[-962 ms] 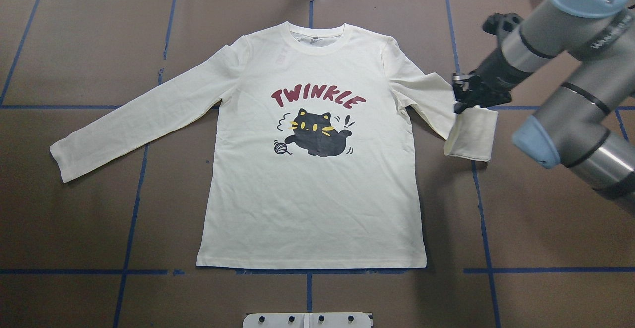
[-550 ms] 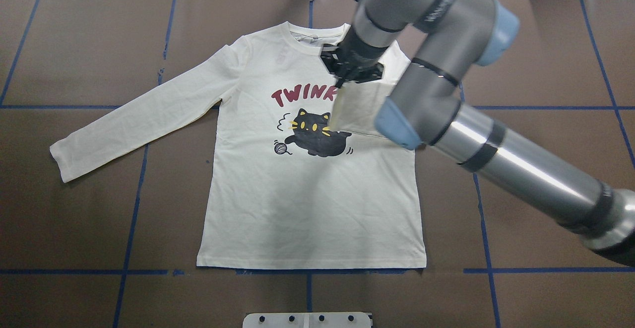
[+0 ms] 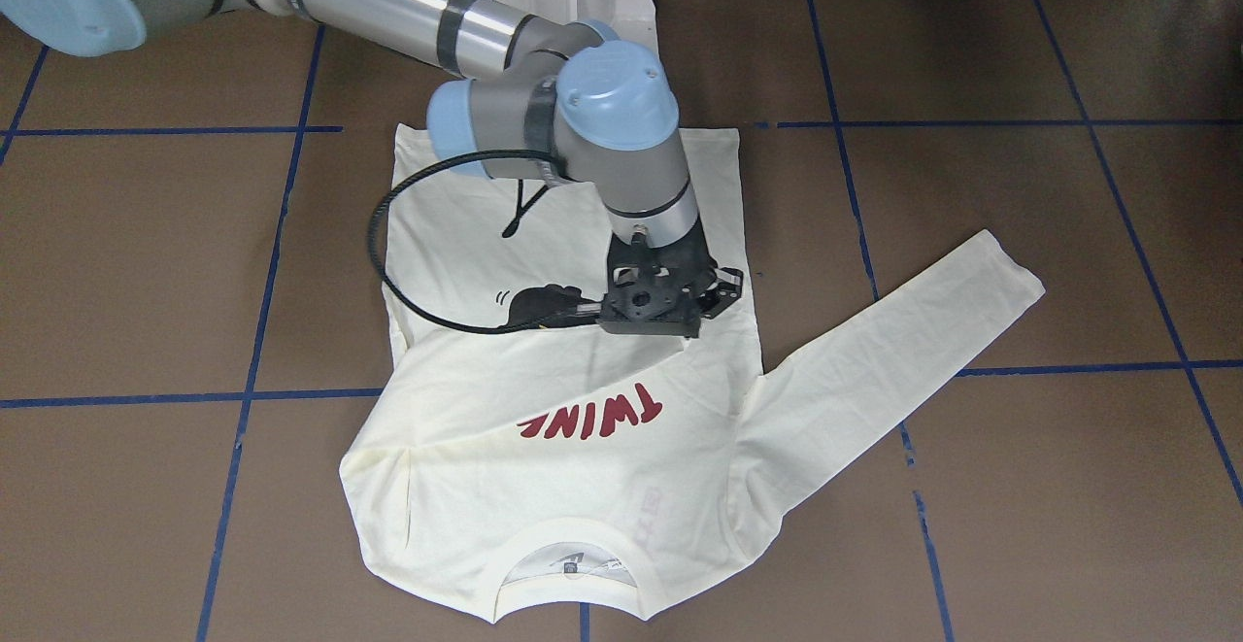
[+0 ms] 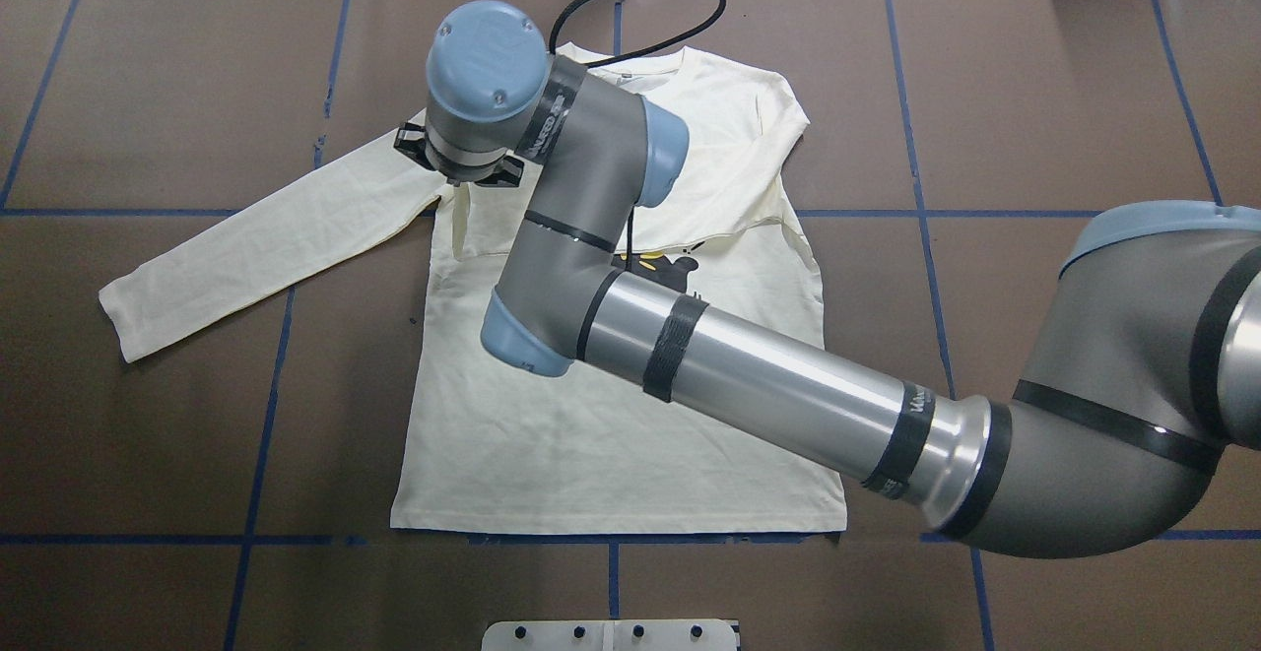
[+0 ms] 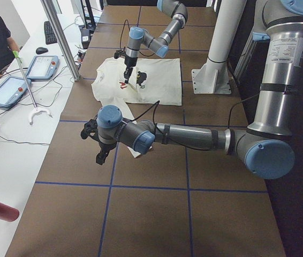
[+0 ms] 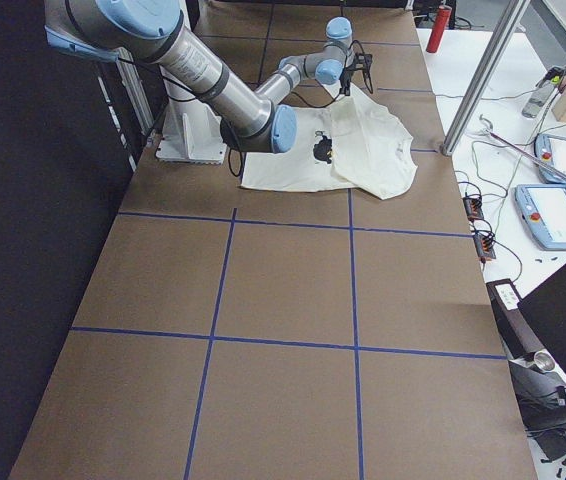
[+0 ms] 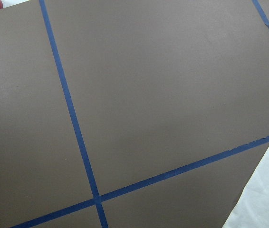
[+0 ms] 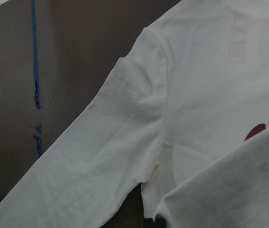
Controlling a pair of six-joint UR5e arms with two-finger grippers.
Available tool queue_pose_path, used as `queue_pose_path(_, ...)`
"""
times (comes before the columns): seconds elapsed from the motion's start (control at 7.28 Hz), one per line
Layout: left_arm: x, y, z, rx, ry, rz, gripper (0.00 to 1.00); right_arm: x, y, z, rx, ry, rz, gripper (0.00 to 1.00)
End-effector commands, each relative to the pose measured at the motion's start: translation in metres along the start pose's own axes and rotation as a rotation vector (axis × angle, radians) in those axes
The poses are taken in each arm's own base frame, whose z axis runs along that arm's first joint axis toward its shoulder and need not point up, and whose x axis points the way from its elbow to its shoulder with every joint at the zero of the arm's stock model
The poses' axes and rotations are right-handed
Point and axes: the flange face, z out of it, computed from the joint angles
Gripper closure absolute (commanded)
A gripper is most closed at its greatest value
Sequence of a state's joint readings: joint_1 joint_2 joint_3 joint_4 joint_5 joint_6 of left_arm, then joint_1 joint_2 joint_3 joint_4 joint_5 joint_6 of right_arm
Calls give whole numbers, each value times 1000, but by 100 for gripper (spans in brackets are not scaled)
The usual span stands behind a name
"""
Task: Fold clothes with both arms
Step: 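Lift the sleeve with the right gripper and carry it across the shirt front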
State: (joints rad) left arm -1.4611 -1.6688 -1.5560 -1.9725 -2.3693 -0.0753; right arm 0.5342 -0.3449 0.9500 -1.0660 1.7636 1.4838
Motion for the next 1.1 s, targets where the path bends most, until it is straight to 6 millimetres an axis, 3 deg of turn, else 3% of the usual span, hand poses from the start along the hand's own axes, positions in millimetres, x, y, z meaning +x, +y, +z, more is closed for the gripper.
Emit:
queue_pose_path(0.0,31,-6,20,12,34,76,0,-23,49,20,50,0,-30,14)
queue_pose_path(0.14,76,-7,52,-9,87,24,0,-40,51,15,58,-9,-5,1)
queue_pose_path(0.27,105,-2,72,-21,125,-128,0,-61,56,5,55,-24,8,0)
queue_pose_path(0.41,132,4,96,-75,138,-299,0,-66,36,-17,71,-63,61,0)
queue_pose_path(0.55,147,12,113,-114,139,-347,0,-32,-9,-50,42,-73,95,0)
queue_pose_path(0.69,133,34,119,-129,108,-375,2,32,-45,-88,51,-71,120,0)
queue_pose_path(0.96,125,42,144,-143,54,-381,10,166,-79,-131,45,-64,148,0)
